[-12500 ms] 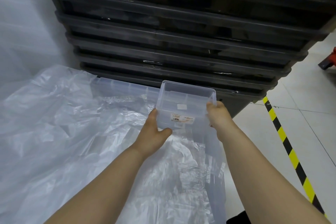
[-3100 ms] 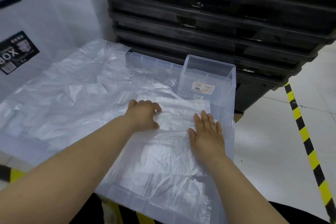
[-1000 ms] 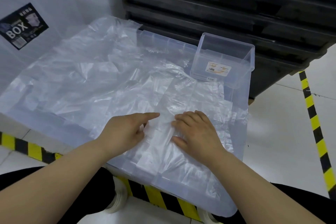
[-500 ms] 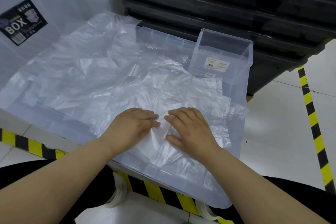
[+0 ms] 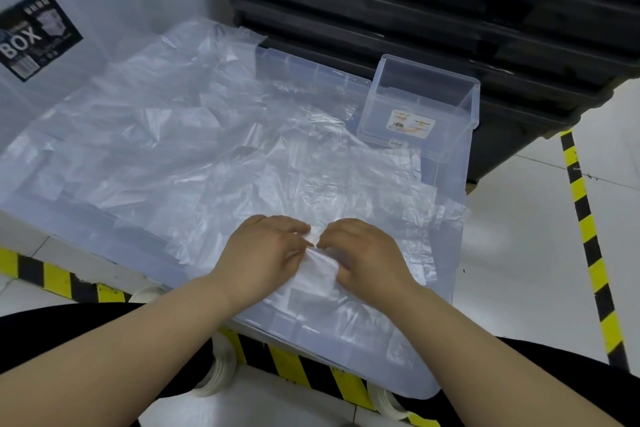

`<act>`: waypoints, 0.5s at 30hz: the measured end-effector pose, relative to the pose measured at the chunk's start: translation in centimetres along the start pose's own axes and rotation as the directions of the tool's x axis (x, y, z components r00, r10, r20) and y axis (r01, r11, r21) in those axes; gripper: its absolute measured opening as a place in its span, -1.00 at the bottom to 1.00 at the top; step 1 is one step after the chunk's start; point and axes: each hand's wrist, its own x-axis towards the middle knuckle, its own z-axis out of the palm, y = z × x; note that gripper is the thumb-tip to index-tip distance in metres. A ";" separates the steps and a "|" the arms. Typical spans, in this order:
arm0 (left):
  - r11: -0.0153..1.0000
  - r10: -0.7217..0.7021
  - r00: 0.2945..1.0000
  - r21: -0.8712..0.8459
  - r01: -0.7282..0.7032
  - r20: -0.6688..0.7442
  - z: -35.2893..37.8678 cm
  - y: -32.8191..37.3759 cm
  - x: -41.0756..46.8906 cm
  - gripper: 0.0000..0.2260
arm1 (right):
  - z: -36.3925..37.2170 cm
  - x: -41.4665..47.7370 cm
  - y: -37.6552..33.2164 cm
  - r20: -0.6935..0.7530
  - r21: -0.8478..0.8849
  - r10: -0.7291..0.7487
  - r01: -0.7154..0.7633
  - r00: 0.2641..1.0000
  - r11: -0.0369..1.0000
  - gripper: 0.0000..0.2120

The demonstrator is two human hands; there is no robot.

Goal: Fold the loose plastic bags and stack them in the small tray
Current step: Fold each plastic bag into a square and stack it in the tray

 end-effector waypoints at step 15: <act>0.771 -0.439 0.893 -0.468 0.433 0.103 -0.6 -0.9 1.6 -0.83 | -0.8 4.1 0.4 0.302 0.496 0.648 -0.696 0.699 0.520 -0.78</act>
